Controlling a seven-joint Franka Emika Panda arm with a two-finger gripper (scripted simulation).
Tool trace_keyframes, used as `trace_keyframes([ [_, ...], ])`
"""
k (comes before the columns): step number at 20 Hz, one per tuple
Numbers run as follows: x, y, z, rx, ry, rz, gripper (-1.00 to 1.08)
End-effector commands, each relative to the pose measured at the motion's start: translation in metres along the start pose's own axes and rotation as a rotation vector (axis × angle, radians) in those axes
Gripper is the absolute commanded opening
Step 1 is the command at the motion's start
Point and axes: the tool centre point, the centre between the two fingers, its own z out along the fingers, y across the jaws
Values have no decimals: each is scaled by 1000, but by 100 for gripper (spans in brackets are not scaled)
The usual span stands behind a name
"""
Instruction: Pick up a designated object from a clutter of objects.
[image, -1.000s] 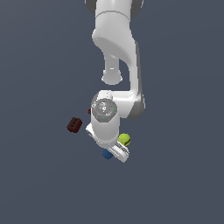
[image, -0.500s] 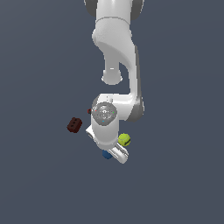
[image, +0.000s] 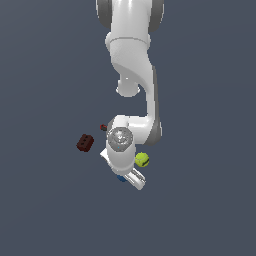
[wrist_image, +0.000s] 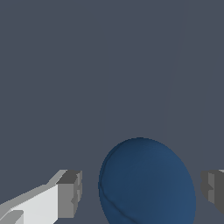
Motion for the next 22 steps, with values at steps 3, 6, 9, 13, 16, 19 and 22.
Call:
trace_keyframes([
  [3,1,-1,2,1,1,0,-100],
  [6,1,-1,2,1,1,0,-100],
  [9,1,-1,2,1,1,0,-100],
  [13,1,-1,1,2,2,0,-100],
  [16,0,-1,-3,2,2,0,-100],
  [19,0,1,-12,2,2,0,-100],
  [22,-1,3,-26,2,2,0,-100],
])
